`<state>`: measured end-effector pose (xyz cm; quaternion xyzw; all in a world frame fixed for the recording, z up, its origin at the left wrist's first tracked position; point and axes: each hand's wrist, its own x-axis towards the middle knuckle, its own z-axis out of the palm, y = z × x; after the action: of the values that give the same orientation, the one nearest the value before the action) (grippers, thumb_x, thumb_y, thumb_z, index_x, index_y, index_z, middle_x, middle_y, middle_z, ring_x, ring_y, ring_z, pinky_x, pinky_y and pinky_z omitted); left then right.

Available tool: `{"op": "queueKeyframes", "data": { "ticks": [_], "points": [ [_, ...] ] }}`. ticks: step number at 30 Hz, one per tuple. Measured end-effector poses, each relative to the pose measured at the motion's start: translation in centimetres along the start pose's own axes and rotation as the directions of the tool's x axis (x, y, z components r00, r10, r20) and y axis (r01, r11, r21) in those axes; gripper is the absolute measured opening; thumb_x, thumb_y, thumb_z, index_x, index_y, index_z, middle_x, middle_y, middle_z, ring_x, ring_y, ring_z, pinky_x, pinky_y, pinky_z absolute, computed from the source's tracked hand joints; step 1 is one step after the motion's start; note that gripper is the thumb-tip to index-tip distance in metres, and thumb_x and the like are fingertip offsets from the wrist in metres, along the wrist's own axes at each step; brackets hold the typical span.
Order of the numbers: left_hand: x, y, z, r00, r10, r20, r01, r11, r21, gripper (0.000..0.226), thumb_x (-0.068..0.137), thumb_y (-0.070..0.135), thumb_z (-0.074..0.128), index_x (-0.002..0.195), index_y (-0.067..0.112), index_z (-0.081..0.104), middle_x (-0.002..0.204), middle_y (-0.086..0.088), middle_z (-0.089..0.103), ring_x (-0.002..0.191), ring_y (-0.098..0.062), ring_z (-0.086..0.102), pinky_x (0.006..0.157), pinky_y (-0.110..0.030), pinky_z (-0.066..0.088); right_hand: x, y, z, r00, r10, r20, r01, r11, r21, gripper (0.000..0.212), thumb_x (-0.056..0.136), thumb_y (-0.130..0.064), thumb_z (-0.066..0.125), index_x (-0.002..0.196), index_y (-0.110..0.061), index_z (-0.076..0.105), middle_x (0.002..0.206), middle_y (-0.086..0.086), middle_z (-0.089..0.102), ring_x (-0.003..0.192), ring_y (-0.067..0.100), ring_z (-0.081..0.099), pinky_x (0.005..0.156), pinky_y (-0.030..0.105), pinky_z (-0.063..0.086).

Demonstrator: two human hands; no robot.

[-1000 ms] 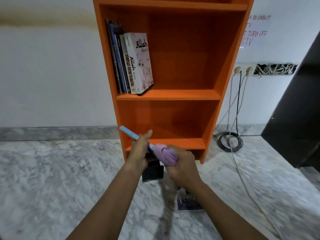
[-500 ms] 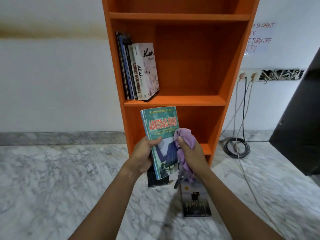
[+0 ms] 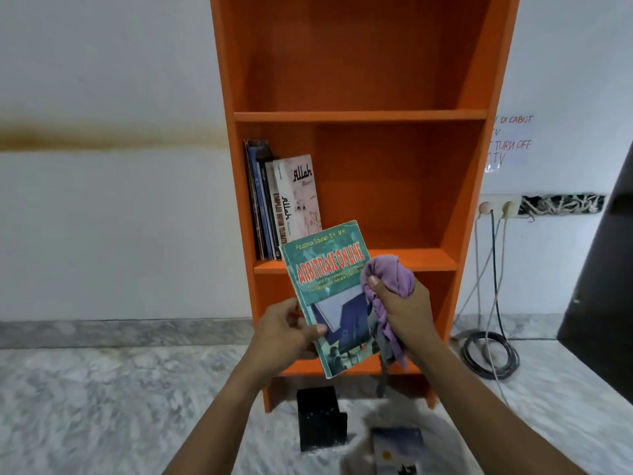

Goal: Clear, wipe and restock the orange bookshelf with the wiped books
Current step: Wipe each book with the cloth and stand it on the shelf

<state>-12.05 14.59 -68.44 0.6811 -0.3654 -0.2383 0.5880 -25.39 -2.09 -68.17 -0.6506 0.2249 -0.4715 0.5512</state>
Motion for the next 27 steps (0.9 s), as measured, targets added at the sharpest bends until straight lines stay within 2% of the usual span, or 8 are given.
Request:
{"op": "queueKeyframes", "data": {
  "ticks": [3, 7, 12, 15, 18, 20, 23, 27],
  "points": [
    [2.3, 1.9, 0.2, 0.979, 0.124, -0.160, -0.101, 0.984, 0.146, 0.022, 0.087, 0.013, 0.078, 0.099, 0.027, 0.066, 0.088, 0.002, 0.076, 0.078, -0.010, 0.075, 0.062, -0.037, 0.064, 3.2, -1.4, 1.1, 0.998, -0.057, -0.010, 0.057, 0.996, -0.064, 0.030, 0.092, -0.027, 0.076, 0.108, -0.005, 0.065, 0.097, 0.028, 0.070, 0.087, 0.047, 0.067, 0.076, 0.060, 0.058],
    [7.0, 5.3, 0.0, 0.946, 0.232, -0.228, -0.187, 0.962, 0.201, 0.024, 0.086, 0.011, 0.078, 0.102, 0.022, 0.063, 0.099, 0.000, 0.072, 0.085, -0.016, 0.073, 0.064, -0.039, 0.065, 8.7, -3.2, 3.1, 0.984, -0.157, -0.085, 0.135, 0.964, -0.228, 0.023, 0.091, -0.041, 0.072, 0.087, -0.021, 0.062, 0.080, 0.004, 0.070, 0.075, 0.027, 0.069, 0.071, 0.052, 0.060],
    [15.3, 7.6, 0.2, 0.868, 0.331, -0.370, -0.212, 0.921, 0.327, 0.024, 0.082, 0.011, 0.080, 0.092, 0.020, 0.060, 0.090, 0.007, 0.064, 0.090, -0.021, 0.070, 0.074, -0.040, 0.063, 12.6, -2.5, 5.0, 0.987, -0.145, -0.065, 0.125, 0.961, -0.247, 0.027, 0.097, -0.033, 0.069, 0.089, -0.011, 0.058, 0.058, -0.005, 0.057, 0.044, 0.001, 0.052, 0.046, 0.016, 0.040],
    [19.0, 6.8, 0.6, 0.792, 0.332, -0.512, -0.144, 0.917, 0.373, 0.017, 0.084, 0.012, 0.078, 0.096, 0.014, 0.066, 0.094, -0.003, 0.070, 0.090, -0.023, 0.069, 0.072, -0.032, 0.059, 13.8, -0.2, 5.9, 0.993, -0.116, -0.008, 0.110, 0.964, -0.242, 0.025, 0.096, -0.033, 0.070, 0.088, -0.013, 0.057, 0.056, -0.006, 0.056, 0.045, 0.001, 0.053, 0.045, 0.016, 0.039],
    [20.3, 4.4, 0.8, 0.739, 0.330, -0.588, -0.083, 0.910, 0.407, 0.014, 0.085, 0.015, 0.078, 0.085, 0.012, 0.064, 0.083, -0.001, 0.069, 0.074, -0.016, 0.067, 0.055, -0.019, 0.049, 14.1, 1.9, 6.6, 0.997, -0.074, 0.017, 0.076, 0.962, -0.263, 0.026, 0.096, -0.034, 0.070, 0.089, -0.012, 0.058, 0.058, -0.010, 0.059, 0.049, 0.001, 0.055, 0.052, 0.026, 0.047],
    [20.7, 2.7, 1.0, 0.725, 0.334, -0.602, -0.046, 0.896, 0.442, 0.021, 0.083, 0.018, 0.081, 0.077, 0.014, 0.061, 0.073, 0.002, 0.064, 0.065, -0.012, 0.063, 0.053, -0.023, 0.052, 13.9, 3.1, 7.0, 0.999, -0.044, 0.029, 0.050, 0.967, -0.251, 0.029, 0.096, -0.034, 0.070, 0.090, -0.009, 0.057, 0.061, -0.009, 0.059, 0.053, 0.004, 0.054, 0.058, 0.032, 0.051],
    [20.9, 2.1, 1.0, 0.719, 0.343, -0.604, -0.026, 0.882, 0.470, 0.024, 0.078, 0.022, 0.085, 0.076, 0.014, 0.062, 0.072, 0.000, 0.066, 0.068, -0.016, 0.067, 0.061, -0.031, 0.059, 13.2, 4.1, 7.1, 1.000, 0.005, 0.010, -0.003, 0.974, -0.225, 0.028, 0.097, -0.033, 0.070, 0.095, -0.008, 0.059, 0.072, 0.003, 0.060, 0.067, 0.024, 0.060, 0.068, 0.049, 0.052],
    [19.8, 2.9, 1.1, 0.730, 0.350, -0.587, 0.003, 0.857, 0.515, 0.030, 0.078, 0.028, 0.085, 0.085, 0.012, 0.060, 0.084, -0.004, 0.069, 0.077, -0.021, 0.068, 0.065, -0.035, 0.059, 11.9, 3.9, 6.6, 1.000, 0.009, -0.024, -0.014, 0.976, -0.216, 0.025, 0.097, -0.030, 0.070, 0.083, -0.016, 0.054, 0.066, -0.001, 0.055, 0.057, 0.015, 0.052, 0.059, 0.035, 0.049]
  ]
}}
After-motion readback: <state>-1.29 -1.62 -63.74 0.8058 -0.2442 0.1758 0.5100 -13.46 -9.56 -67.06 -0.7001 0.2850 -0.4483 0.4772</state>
